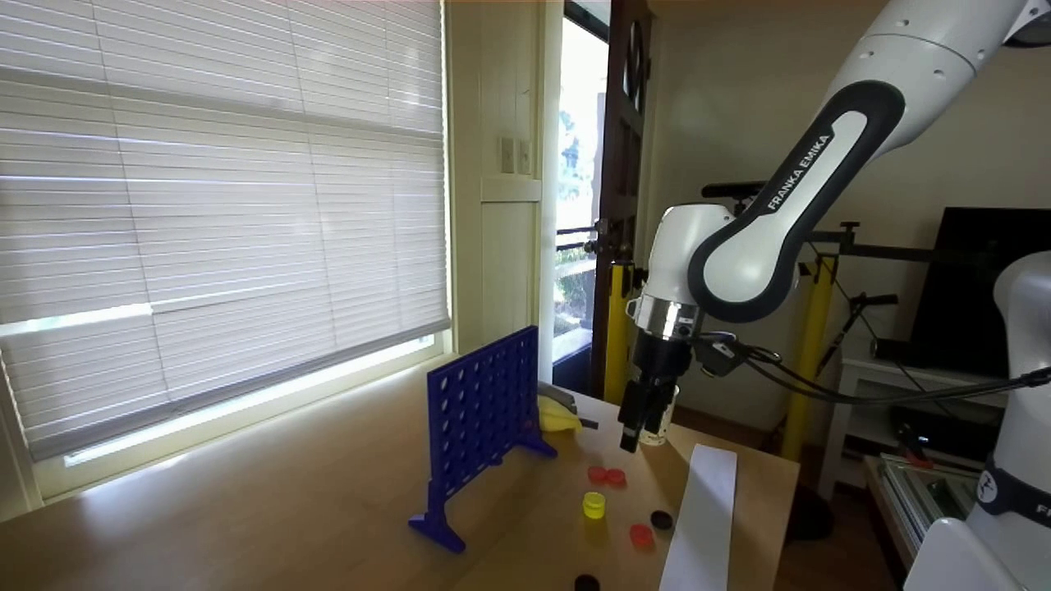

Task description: Place a yellow ring inside the second-last line of the blue object

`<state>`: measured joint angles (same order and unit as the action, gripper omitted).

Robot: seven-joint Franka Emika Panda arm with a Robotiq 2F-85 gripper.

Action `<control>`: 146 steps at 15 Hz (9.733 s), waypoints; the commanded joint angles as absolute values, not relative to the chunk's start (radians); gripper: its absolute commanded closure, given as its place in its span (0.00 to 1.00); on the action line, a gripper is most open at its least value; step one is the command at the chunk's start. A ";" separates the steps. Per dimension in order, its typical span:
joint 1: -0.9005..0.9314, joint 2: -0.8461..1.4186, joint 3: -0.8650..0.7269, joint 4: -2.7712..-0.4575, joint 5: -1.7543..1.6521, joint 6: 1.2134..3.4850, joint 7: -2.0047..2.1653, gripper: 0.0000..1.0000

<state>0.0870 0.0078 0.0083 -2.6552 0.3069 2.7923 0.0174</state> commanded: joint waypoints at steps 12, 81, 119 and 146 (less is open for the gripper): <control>0.073 0.187 0.055 -2.562 0.281 2.884 0.054 0.00; 0.017 -0.081 0.189 -2.712 0.327 3.676 0.105 0.89; 0.018 0.273 0.052 -2.660 0.096 4.212 0.104 0.89; 0.019 0.376 0.047 -2.541 0.078 4.197 0.086 0.64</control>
